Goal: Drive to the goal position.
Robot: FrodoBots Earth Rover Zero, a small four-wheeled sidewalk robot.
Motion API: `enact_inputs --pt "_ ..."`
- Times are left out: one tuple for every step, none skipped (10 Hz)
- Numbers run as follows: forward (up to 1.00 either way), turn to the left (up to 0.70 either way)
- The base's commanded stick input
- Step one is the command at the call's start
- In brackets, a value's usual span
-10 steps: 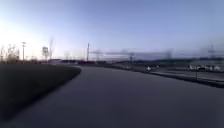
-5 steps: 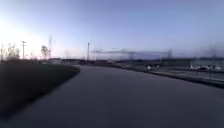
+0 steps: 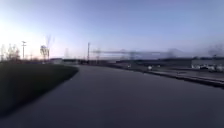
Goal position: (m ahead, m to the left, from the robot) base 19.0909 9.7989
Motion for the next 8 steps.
enact_inputs --pt "1.00 0.01" --pt "1.00 0.01" --pt "1.00 0.01" --pt "1.00 0.01" --pt "1.00 0.01" --pt "1.00 0.01" --pt "1.00 0.10" --pt "1.00 0.41"
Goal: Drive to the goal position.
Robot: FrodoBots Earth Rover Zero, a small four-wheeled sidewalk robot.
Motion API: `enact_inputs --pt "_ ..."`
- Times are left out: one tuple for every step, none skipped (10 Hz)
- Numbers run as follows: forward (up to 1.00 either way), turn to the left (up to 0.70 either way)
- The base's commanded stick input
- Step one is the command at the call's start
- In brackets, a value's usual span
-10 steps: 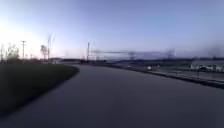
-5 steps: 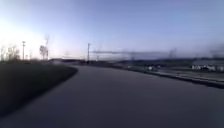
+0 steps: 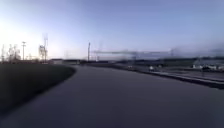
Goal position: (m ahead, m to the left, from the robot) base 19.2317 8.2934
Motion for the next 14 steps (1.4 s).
enact_inputs --pt "1.00 0.37" --pt "1.00 0.26" --pt "1.00 0.06" --pt "1.00 0.01" --pt "1.00 0.01" --pt "1.00 0.01" --pt "1.00 0.01" --pt "1.00 0.01" --pt "1.00 0.01" --pt "1.00 0.01" --pt "1.00 0.01" --pt "1.00 0.01" --pt "1.00 0.01" --pt "1.00 0.01"
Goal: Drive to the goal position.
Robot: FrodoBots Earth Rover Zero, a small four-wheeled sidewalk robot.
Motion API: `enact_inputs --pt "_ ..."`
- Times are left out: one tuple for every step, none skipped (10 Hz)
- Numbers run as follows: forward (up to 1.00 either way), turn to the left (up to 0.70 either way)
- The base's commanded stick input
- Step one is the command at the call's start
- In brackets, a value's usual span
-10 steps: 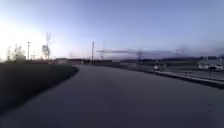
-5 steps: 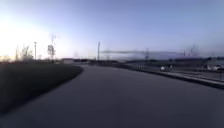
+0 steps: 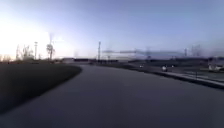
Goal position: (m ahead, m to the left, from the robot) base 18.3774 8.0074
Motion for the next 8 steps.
enact_inputs --pt "1.00 0.01" --pt "1.00 0.01" --pt "1.00 0.01" --pt "1.00 0.01" --pt "1.00 0.01" --pt "1.00 0.01" --pt "1.00 0.01" --pt "1.00 0.01"
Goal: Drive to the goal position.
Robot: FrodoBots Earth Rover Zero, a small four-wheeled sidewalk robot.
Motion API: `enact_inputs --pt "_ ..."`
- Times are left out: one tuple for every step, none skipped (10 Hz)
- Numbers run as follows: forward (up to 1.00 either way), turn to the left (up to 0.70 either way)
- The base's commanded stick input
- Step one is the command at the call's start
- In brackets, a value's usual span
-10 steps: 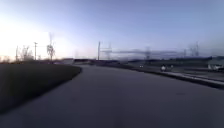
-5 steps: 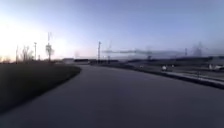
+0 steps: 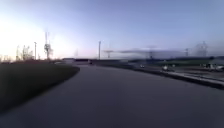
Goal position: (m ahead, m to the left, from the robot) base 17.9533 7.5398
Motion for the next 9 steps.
enact_inputs --pt "1.00 0.01" --pt "1.00 0.01" --pt "1.00 0.01" --pt "1.00 0.01" --pt "1.00 0.03" --pt "1.00 0.02" --pt "1.00 0.01" --pt "1.00 0.01" --pt "1.00 0.01"
